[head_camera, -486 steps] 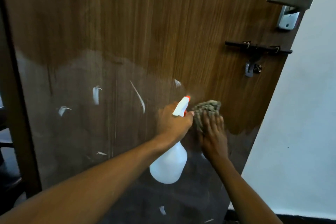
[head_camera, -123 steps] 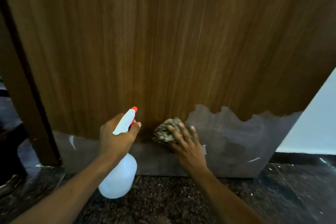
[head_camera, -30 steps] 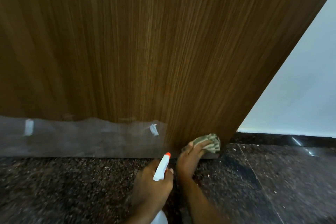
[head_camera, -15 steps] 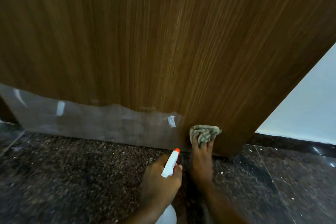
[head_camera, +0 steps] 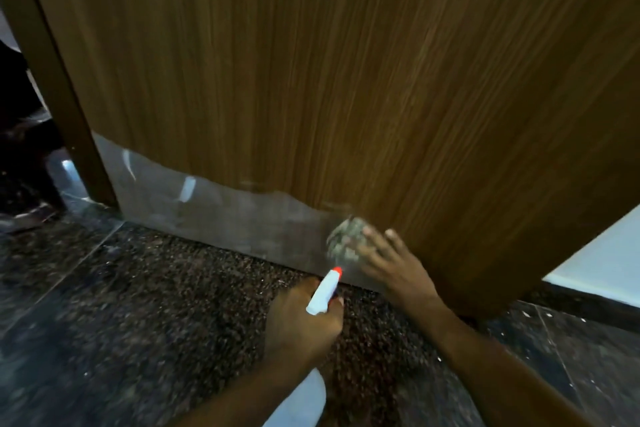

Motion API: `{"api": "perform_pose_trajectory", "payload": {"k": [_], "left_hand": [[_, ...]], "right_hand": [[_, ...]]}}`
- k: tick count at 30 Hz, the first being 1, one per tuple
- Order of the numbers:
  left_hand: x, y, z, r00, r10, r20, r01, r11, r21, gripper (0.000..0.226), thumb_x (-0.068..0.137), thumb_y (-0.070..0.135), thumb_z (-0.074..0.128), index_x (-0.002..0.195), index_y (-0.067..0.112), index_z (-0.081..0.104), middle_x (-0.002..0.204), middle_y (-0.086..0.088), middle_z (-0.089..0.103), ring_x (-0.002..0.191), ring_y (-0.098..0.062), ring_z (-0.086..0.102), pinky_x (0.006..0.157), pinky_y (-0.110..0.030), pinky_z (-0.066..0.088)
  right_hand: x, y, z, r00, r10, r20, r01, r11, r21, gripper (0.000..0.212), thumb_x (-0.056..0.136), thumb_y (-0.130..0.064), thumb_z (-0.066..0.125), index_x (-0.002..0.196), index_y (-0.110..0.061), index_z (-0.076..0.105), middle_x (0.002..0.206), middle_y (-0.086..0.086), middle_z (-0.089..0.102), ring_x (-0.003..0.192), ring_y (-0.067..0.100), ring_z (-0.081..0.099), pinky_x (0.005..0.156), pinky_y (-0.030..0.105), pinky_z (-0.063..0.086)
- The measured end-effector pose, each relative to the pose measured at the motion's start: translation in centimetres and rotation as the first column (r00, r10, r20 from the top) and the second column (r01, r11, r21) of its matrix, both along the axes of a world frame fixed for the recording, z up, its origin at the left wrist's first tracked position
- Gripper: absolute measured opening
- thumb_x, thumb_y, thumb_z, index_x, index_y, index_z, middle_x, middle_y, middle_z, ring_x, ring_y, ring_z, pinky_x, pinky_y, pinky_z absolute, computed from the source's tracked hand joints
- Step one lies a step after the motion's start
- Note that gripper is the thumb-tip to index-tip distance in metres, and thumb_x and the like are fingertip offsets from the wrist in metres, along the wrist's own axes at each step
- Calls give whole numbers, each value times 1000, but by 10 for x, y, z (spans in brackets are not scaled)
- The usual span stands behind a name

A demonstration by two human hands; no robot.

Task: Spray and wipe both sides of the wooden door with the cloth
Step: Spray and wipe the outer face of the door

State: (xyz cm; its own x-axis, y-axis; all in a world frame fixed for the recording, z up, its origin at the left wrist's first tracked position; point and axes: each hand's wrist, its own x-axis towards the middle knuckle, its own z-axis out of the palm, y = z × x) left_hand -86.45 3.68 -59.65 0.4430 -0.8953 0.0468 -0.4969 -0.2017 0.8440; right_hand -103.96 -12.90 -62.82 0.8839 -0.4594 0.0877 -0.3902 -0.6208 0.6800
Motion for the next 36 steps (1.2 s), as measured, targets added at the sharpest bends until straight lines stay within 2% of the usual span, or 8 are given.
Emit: {"api": "perform_pose_trajectory", "payload": {"k": [4, 8, 12, 16, 21, 28, 33, 36], "left_hand": [[10, 7, -6, 999, 37, 11, -37, 999, 26, 39, 70, 50, 50, 98, 29, 69, 76, 1, 68, 71, -14, 63, 66, -28, 51], [38, 11, -8, 990, 120, -71, -114, 990, 77, 36, 71, 51, 58, 94, 25, 68, 76, 3, 68, 72, -14, 64, 65, -26, 50], [61, 12, -3, 983, 165, -83, -161, 986, 42, 30, 74, 44, 61, 90, 20, 68, 70, -1, 67, 66, -17, 62, 64, -31, 51], [87, 20, 8, 971, 187, -146, -191, 982, -12, 29, 73, 42, 58, 88, 20, 68, 65, 0, 65, 67, -17, 62, 66, -32, 49], [129, 29, 12, 954, 247, -168, -250, 968, 7, 33, 77, 30, 68, 54, 17, 48, 47, 0, 47, 53, -20, 55, 55, -30, 40], [156, 22, 9, 956, 218, -194, -231, 972, -47, 18, 76, 34, 68, 75, 17, 64, 62, 0, 62, 59, -17, 61, 58, -32, 51], [171, 18, 20, 945, 199, -261, -220, 974, -55, 28, 75, 39, 62, 97, 22, 67, 80, 1, 71, 73, -16, 66, 74, -39, 56], [193, 18, 20, 951, 216, -222, -236, 970, -65, 24, 78, 34, 66, 98, 21, 68, 78, 1, 69, 72, -14, 64, 72, -34, 55]], "right_hand": [[-71, 9, -19, 964, -11, -267, 9, 1000, -8, 92, 63, -31, 84, 144, -21, 42, 158, 2, 32, 151, 29, 8, 122, 48, -10], [-78, 13, 17, 991, -56, 121, 70, 991, -114, 50, 80, -32, 61, 127, -15, 65, 166, 0, -4, 152, 28, -6, 120, 52, -3], [53, 9, 36, 923, -59, 381, 109, 988, -112, 54, 86, -32, 38, 132, -22, 62, 159, 7, 27, 149, 37, 0, 120, 53, -10], [110, 5, -4, 980, 44, -197, -48, 999, -16, 64, 86, -38, 53, 148, -27, 43, 163, 1, 23, 150, 35, -15, 119, 54, -16], [23, 8, -36, 909, -22, -416, 4, 999, -45, 60, 82, -29, 44, 141, -25, 53, 160, 1, 29, 153, 31, -1, 121, 54, -11], [123, 15, 33, 963, 41, 268, -9, 993, -119, 55, 86, -29, 37, 137, -25, 57, 166, -3, 9, 152, 28, -4, 119, 54, -4], [208, 17, -8, 968, 53, -244, -66, 997, -46, 67, 90, -42, 43, 154, -32, 26, 164, 1, 1, 152, 29, -7, 117, 54, -21], [171, 22, -27, 890, -24, -456, 8, 999, -38, 72, 82, -49, 61, 149, -28, 43, 163, 2, 20, 151, 34, -6, 117, 56, -20]]}}
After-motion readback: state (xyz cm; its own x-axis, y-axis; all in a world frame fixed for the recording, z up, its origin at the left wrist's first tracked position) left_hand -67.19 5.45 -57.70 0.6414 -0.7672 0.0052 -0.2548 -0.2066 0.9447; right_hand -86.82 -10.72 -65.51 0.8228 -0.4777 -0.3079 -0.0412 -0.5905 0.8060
